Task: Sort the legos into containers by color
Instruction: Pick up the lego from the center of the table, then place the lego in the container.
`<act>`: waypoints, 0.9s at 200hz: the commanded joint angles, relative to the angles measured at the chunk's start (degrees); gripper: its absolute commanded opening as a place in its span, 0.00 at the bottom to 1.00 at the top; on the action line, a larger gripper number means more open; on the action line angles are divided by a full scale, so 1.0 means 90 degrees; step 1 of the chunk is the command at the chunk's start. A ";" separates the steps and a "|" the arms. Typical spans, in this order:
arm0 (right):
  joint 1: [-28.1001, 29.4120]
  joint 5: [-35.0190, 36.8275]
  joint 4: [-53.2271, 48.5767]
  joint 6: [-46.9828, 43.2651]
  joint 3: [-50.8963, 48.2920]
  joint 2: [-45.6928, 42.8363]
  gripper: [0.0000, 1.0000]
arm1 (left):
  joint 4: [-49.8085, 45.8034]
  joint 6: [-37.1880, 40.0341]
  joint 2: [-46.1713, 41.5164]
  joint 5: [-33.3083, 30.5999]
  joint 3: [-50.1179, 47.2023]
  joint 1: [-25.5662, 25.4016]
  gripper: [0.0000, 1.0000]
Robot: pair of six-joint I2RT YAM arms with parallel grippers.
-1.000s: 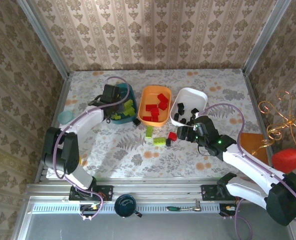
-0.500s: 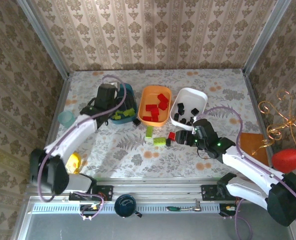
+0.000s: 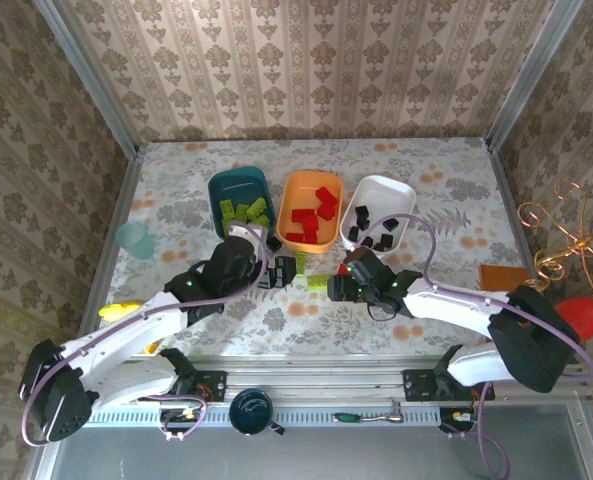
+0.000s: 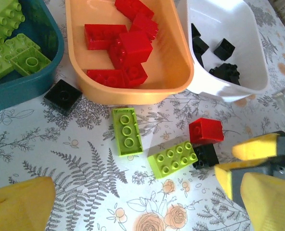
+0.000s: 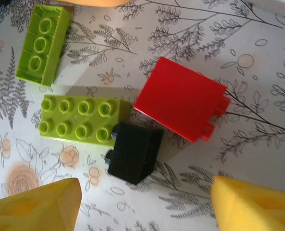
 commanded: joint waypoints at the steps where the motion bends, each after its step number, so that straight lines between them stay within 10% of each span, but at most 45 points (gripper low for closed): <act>1: 0.0138 0.0422 0.0403 0.0321 0.0264 0.0409 0.69 | -0.0003 -0.0227 -0.0299 -0.0451 -0.0171 -0.0105 1.00; 90: 0.0158 0.0303 0.0582 0.0440 0.0237 0.0823 0.29 | -0.0159 -0.0388 -0.0616 -0.0559 -0.0484 -0.0185 1.00; 180: -0.0433 -0.0096 -0.1060 -0.0446 0.0081 -0.2269 0.19 | 0.0468 -0.0351 -0.0651 -0.0146 -0.0761 -0.0193 1.00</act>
